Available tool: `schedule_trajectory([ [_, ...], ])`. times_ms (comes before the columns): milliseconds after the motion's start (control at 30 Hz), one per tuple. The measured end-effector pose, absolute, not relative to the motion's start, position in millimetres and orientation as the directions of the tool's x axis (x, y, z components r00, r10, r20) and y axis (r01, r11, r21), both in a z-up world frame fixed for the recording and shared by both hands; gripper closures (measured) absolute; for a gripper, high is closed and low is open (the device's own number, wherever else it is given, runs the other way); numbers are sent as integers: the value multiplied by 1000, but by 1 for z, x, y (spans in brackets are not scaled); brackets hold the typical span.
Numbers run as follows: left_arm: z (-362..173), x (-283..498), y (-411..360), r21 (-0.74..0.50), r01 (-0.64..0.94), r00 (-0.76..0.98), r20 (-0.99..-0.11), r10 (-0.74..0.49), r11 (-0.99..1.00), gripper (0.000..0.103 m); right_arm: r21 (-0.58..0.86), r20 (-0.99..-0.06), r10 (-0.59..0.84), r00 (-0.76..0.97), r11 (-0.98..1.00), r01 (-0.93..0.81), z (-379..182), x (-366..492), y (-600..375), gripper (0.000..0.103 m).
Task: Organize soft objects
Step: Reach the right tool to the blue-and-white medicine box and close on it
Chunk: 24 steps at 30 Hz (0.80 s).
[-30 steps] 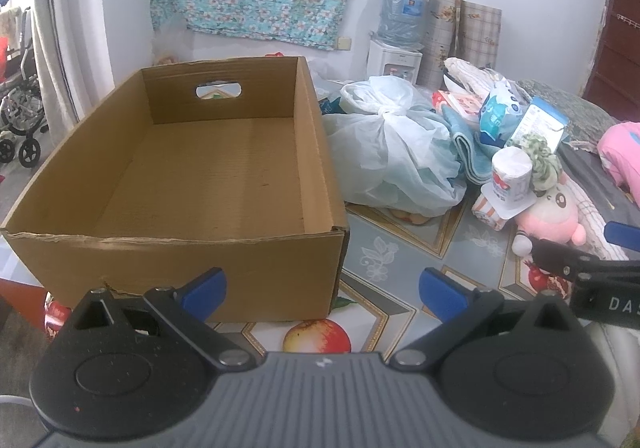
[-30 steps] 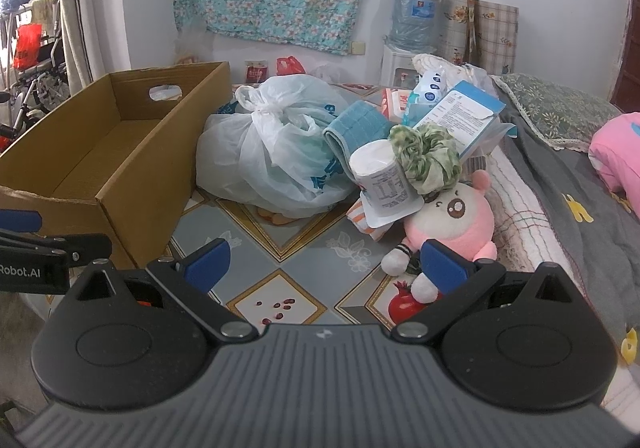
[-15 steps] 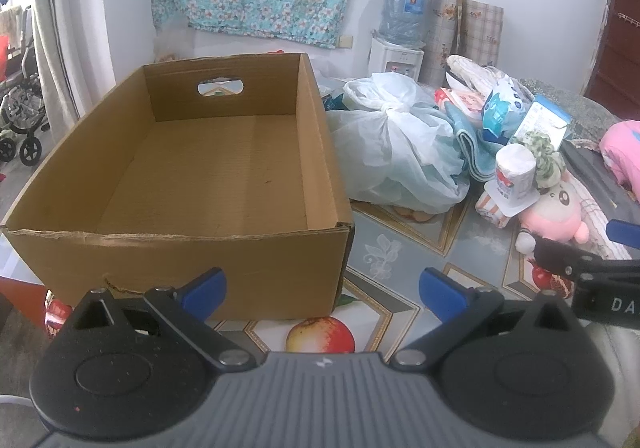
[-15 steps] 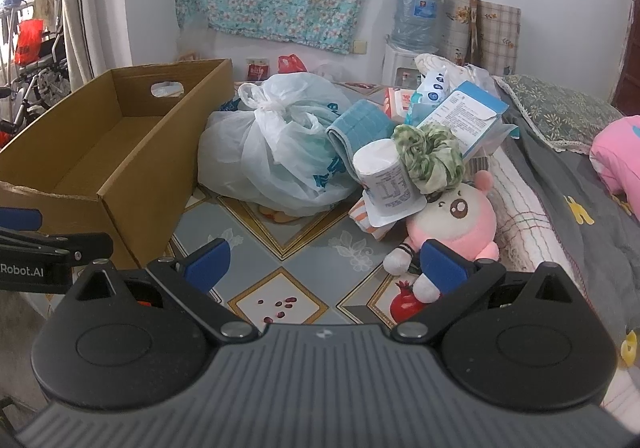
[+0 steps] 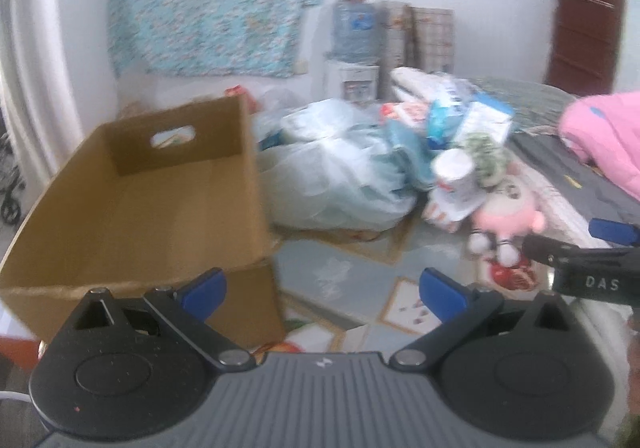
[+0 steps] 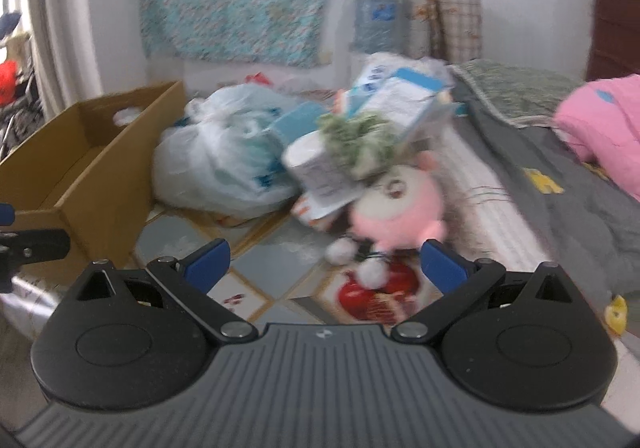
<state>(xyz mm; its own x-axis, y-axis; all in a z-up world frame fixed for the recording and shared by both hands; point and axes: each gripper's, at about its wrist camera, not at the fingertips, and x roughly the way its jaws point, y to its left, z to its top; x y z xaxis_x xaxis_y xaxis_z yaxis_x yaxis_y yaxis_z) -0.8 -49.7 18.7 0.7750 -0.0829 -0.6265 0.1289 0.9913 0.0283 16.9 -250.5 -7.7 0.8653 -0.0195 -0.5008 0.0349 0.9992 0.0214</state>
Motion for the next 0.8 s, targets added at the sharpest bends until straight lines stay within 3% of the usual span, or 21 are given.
schedule_trajectory([
  [400,35,28,-140,85,353,793,-555,-250,932,0,173,-356,-101,929,970,171,-1,9,-344,1],
  [800,26,94,-189,116,415,796,-527,-298,902,3,433,-308,33,951,895,110,-6,68,-392,1],
])
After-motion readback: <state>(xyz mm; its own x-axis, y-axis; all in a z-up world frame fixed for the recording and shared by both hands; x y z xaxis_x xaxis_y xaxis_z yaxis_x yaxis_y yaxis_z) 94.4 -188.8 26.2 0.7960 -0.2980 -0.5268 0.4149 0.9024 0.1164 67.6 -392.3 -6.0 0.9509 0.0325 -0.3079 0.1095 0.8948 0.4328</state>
